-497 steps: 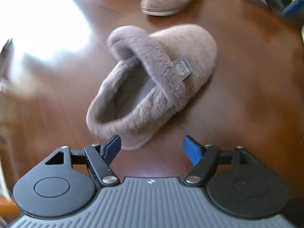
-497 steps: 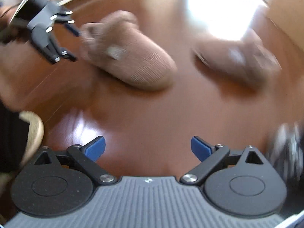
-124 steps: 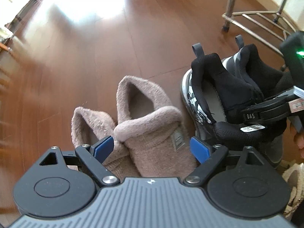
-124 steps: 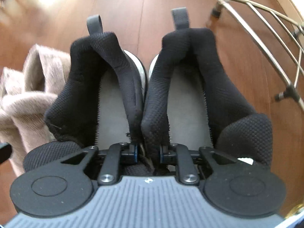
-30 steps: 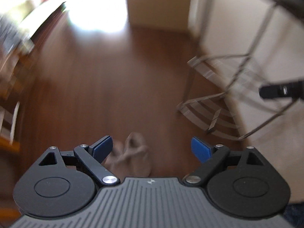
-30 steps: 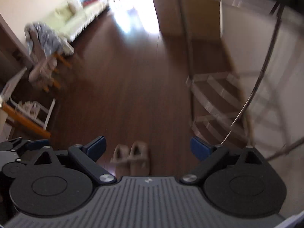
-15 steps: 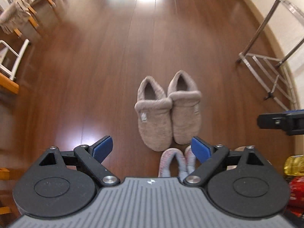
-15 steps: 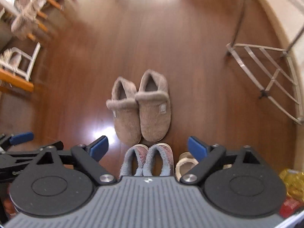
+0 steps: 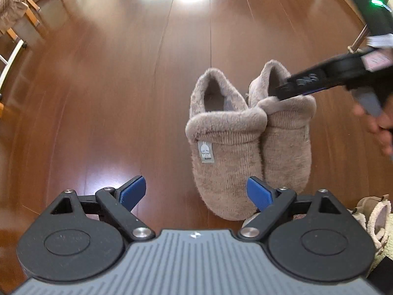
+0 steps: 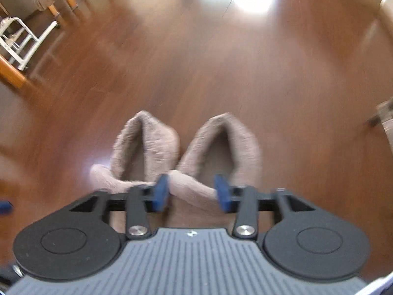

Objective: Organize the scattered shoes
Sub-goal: 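Release the sneakers and move both grippers back to the taupe slippers, then grasp both taupe slippers by their heel collars with the right gripper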

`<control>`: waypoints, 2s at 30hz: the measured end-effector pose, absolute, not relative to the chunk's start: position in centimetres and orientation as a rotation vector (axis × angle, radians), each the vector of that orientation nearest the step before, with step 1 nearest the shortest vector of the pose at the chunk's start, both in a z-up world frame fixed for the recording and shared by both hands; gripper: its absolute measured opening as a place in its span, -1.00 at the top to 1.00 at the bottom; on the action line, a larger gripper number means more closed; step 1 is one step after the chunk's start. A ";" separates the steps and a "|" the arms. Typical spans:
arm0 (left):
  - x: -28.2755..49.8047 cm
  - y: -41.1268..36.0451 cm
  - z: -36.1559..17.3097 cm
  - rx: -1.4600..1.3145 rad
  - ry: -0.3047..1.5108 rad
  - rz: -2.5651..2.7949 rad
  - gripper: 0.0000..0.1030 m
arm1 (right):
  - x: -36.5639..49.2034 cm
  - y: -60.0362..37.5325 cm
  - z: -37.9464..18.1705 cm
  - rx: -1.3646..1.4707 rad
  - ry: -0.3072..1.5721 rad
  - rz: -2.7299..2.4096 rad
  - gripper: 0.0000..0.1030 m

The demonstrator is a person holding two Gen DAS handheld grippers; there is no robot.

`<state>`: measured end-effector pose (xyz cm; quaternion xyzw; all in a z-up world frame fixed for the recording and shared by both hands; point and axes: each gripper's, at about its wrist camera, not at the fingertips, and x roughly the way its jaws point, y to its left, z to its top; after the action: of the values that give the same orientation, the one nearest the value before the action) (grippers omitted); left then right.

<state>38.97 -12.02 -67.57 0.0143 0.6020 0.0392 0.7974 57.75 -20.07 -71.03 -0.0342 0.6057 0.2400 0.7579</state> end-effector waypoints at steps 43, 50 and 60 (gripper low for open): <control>39.3 -15.2 -69.7 0.056 1.295 0.066 -0.77 | 51.2 -18.0 -72.8 -0.894 0.956 1.654 0.58; 39.3 -15.9 -69.4 0.039 1.303 0.080 -0.77 | 50.6 -16.7 -74.5 -0.834 0.984 1.519 0.03; 42.1 -13.1 -68.9 0.134 1.222 -0.021 -0.77 | 54.9 -21.9 -70.2 0.060 1.305 0.606 -0.40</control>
<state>42.13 -13.11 -68.89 0.0628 0.5732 -0.0098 0.8170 54.92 -21.94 -70.19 0.0273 0.5977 0.2773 0.7517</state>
